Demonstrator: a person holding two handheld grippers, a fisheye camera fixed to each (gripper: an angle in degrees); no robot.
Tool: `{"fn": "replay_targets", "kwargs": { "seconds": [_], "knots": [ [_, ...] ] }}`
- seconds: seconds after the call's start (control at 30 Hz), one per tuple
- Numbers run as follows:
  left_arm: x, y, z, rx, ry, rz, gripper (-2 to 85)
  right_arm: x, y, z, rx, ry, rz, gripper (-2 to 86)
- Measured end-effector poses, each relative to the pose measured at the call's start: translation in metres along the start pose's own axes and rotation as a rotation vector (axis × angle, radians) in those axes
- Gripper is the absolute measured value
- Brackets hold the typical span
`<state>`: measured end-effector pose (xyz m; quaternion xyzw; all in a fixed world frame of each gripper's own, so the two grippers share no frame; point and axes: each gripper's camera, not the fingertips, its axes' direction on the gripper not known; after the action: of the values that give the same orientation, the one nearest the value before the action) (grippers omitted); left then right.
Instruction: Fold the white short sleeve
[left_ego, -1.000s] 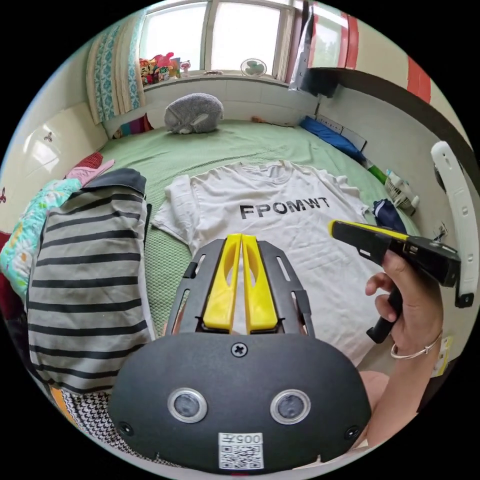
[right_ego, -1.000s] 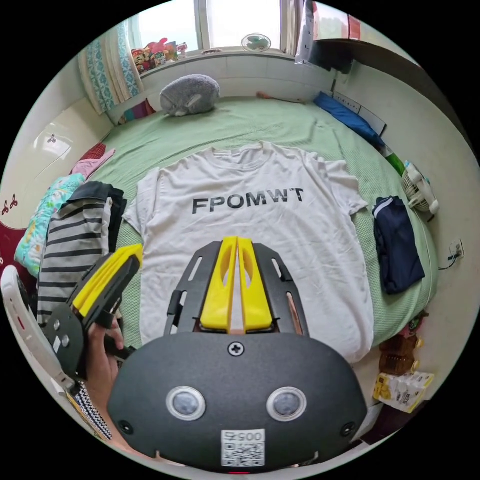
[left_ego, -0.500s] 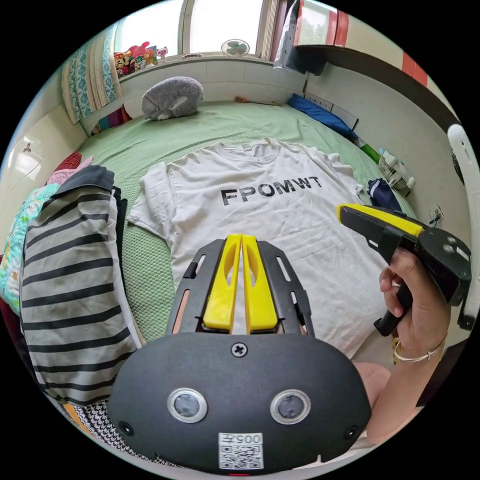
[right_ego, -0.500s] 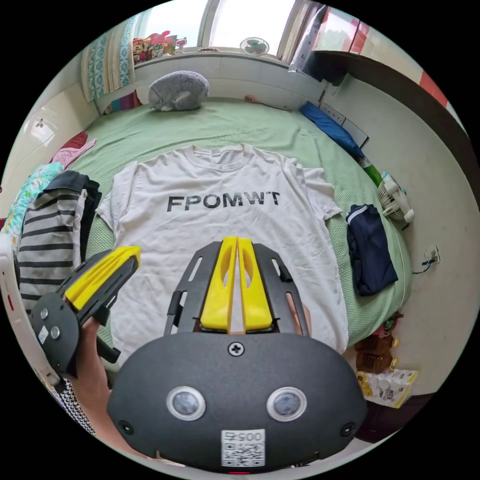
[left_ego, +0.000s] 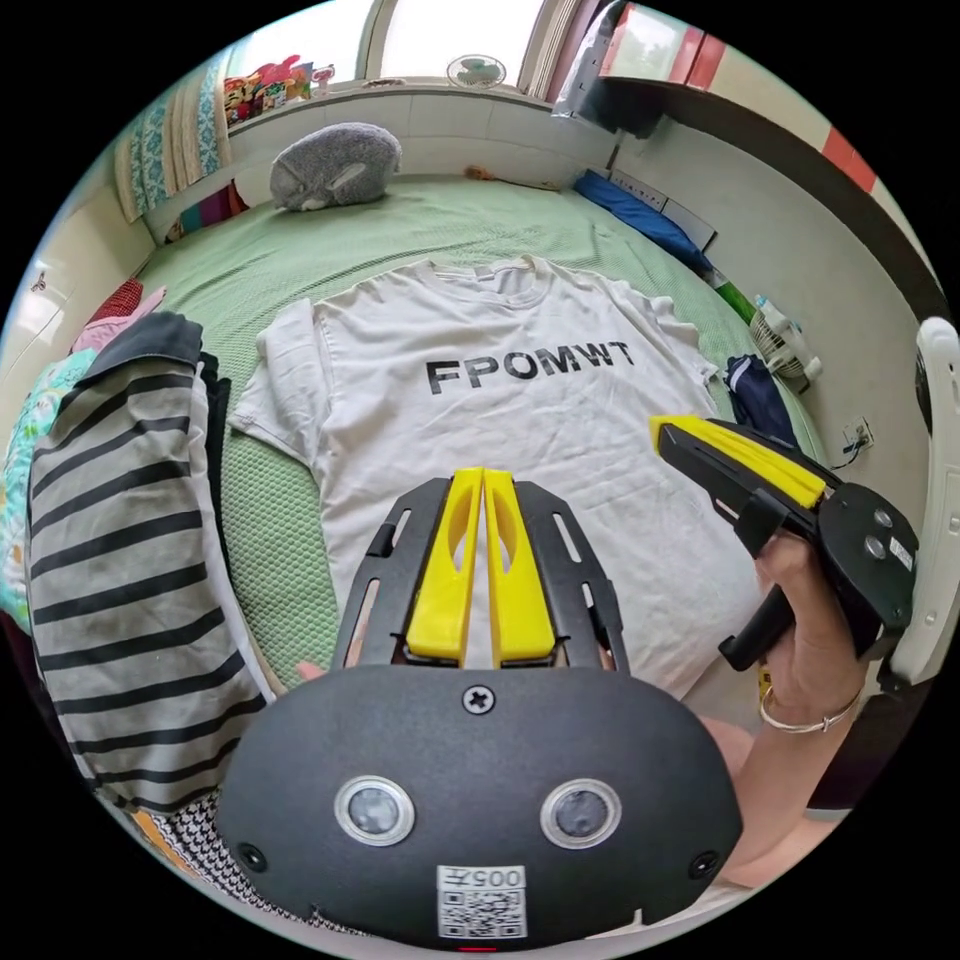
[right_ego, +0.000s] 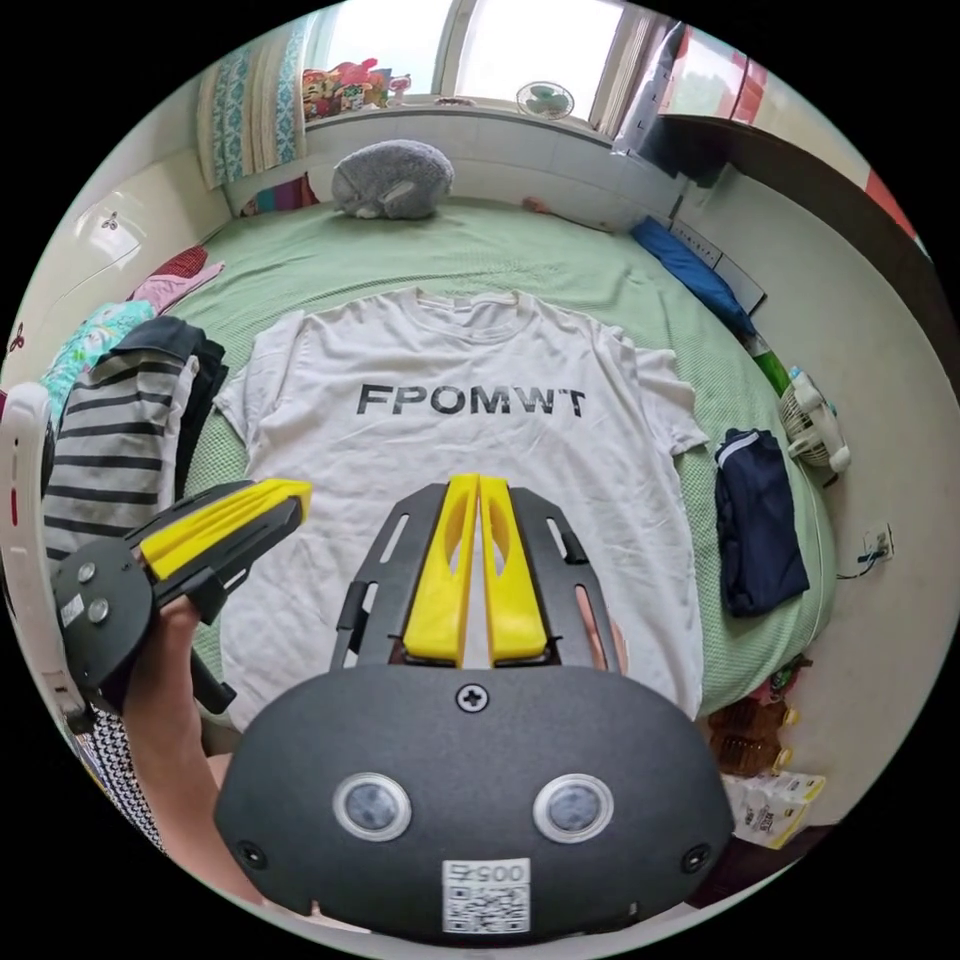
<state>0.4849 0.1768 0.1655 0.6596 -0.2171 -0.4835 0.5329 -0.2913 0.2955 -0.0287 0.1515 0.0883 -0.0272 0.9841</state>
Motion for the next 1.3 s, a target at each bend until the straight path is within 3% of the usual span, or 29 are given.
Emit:
{"fn": "replay_targets", "kwargs": {
  "seconds": [0.57,1.03,1.3],
  "knots": [
    [0.009,-0.019,0.018,-0.05,0.0,0.05,-0.1,0.016,0.005,0.007,-0.005,-0.119,0.089,-1.0],
    [-0.002,-0.025,0.03,-0.141,0.028,-0.016,-0.2,0.025,0.005,0.01,-0.01,-0.088,0.128,-1.0],
    [-0.005,-0.022,0.025,-0.125,-0.096,-0.075,-0.6,0.024,0.004,0.009,-0.01,-0.077,0.104,-1.0]
  ]
}}
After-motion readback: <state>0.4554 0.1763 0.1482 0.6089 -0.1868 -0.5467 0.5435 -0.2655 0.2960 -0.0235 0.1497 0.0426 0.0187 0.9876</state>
